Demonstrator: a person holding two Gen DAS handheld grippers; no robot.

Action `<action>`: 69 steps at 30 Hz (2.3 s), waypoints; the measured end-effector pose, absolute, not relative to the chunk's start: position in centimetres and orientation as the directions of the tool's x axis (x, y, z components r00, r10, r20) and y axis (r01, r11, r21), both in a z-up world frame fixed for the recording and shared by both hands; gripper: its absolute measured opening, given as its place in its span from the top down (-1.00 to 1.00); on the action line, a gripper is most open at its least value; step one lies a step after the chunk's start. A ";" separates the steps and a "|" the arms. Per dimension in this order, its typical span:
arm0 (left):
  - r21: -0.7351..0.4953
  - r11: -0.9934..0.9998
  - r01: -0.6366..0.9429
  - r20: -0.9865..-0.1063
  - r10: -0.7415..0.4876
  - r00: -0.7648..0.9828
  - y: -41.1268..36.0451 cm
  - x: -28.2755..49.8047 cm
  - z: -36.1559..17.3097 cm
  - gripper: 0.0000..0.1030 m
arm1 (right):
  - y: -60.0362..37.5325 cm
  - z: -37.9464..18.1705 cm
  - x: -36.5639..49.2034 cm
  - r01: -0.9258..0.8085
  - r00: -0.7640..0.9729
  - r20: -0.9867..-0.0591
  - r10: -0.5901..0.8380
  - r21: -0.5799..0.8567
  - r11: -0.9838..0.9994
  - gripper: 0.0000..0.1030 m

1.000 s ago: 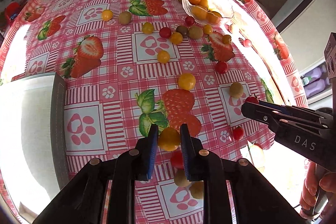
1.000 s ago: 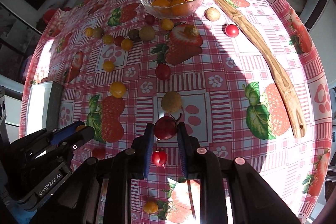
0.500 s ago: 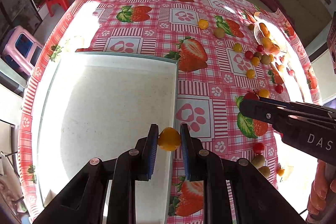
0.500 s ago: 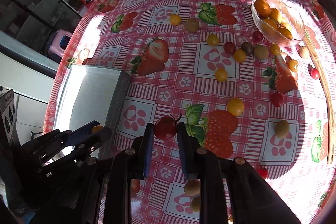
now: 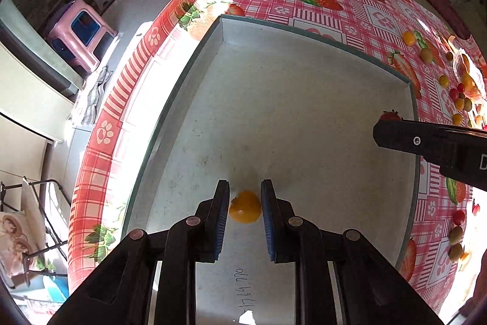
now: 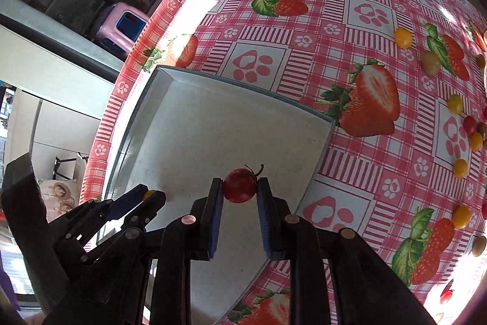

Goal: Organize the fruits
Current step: 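Release both tomatoes into the white tray by opening both tools, then grasp an orange tomato with the left tool while the right tool grasps a red tomato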

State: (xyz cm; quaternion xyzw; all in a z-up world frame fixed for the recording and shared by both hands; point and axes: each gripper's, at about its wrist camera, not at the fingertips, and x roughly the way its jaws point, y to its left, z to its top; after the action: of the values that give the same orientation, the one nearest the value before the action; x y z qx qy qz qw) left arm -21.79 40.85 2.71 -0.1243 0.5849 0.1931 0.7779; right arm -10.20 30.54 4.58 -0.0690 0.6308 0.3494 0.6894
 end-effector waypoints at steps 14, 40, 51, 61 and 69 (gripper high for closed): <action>0.077 0.895 -0.439 -0.958 0.188 0.216 40.2 -22.5 2.4 -0.75 | 31.6 3.1 -10.4 -0.573 -0.063 -0.918 0.392 0.355 0.739 -0.44; -0.027 0.999 -0.023 -0.942 -0.017 0.335 20.1 -12.0 6.5 -0.75 | 1.5 5.2 -12.1 -0.125 0.178 -0.973 0.148 0.126 0.984 -0.54; -0.032 0.998 0.055 -0.949 -0.048 0.312 13.8 -6.6 2.4 -0.75 | -0.2 3.1 -12.5 -0.143 0.197 -0.966 0.165 0.138 0.980 -0.51; -0.017 0.998 0.067 -0.949 -0.038 0.314 12.1 -4.8 1.3 -0.43 | 0.4 2.3 -11.8 -0.184 0.206 -0.964 0.167 0.129 0.974 -0.08; -0.032 0.994 0.104 -0.937 -0.066 0.344 11.0 -5.3 2.0 0.50 | 1.4 2.3 -12.1 -0.239 0.226 -0.966 0.123 0.067 0.969 0.55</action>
State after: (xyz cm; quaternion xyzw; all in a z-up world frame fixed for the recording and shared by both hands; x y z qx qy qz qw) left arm -5.33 11.02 2.03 0.0166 0.5703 -0.0520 0.8197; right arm -12.10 1.43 2.32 -0.0475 0.6113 0.1156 0.7814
